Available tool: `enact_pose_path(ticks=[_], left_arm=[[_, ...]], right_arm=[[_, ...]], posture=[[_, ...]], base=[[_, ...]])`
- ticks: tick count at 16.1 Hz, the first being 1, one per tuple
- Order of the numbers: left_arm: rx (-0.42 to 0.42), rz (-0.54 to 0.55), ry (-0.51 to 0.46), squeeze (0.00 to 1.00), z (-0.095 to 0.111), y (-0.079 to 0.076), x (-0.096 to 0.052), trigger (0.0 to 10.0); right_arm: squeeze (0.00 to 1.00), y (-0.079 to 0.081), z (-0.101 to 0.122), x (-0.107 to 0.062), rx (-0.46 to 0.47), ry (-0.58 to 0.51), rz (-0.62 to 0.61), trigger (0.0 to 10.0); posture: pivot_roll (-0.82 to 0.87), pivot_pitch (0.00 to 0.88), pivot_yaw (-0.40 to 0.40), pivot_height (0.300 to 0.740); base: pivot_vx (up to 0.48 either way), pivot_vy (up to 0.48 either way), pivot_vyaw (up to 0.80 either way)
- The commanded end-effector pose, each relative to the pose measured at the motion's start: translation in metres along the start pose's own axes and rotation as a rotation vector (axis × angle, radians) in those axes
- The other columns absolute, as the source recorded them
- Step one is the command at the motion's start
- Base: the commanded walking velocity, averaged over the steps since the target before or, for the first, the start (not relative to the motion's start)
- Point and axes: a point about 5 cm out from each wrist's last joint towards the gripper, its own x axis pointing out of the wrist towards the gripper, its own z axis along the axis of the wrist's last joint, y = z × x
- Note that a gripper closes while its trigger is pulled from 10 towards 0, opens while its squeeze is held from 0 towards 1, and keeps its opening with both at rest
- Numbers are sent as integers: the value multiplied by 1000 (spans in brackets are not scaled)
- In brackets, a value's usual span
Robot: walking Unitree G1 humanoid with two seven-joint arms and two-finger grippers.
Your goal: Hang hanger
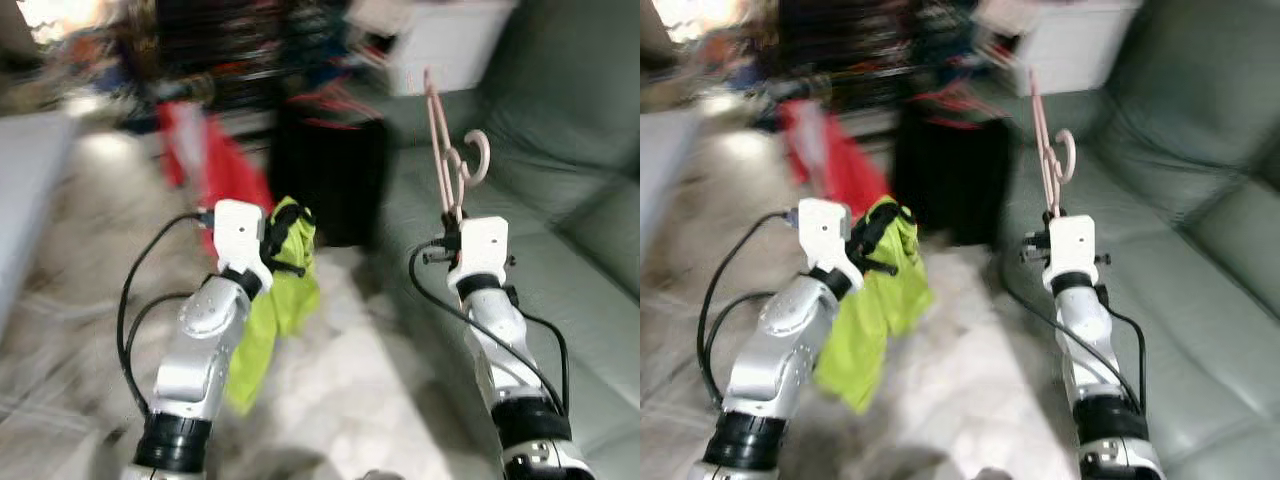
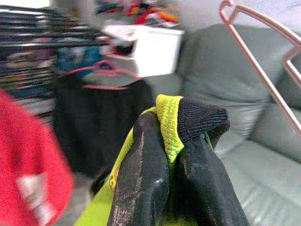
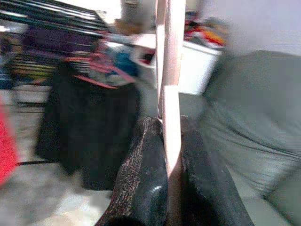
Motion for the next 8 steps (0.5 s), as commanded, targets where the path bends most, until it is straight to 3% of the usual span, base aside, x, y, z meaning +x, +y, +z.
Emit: enact_pose_path(ticks=[1, 5, 7, 8], left_arm=[[16, -39, -62, 0, 13, -7, 3, 10000], [9, -50, -63, 0, 12, -8, 2, 10000], [18, -52, -46, 0, 10, -9, 2, 10000], [26, -48, -35, 0, 9, -10, 2, 10000]], right_arm=[[0, -6, 6, 2, -1, -28, -22, 10000], [0, -5, 6, 1, 0, -28, -19, 10000], [0, -5, 6, 1, 0, -29, -15, 10000], [0, -5, 6, 1, 0, -29, -14, 10000]], posture=[[-22, 0, 23, 740], [-25, 0, 22, 740], [-25, 0, 22, 740], [-25, 0, 21, 740]], base=[[480, 0, -800], [480, 0, -559], [381, 0, 0], [0, 0, 0]])
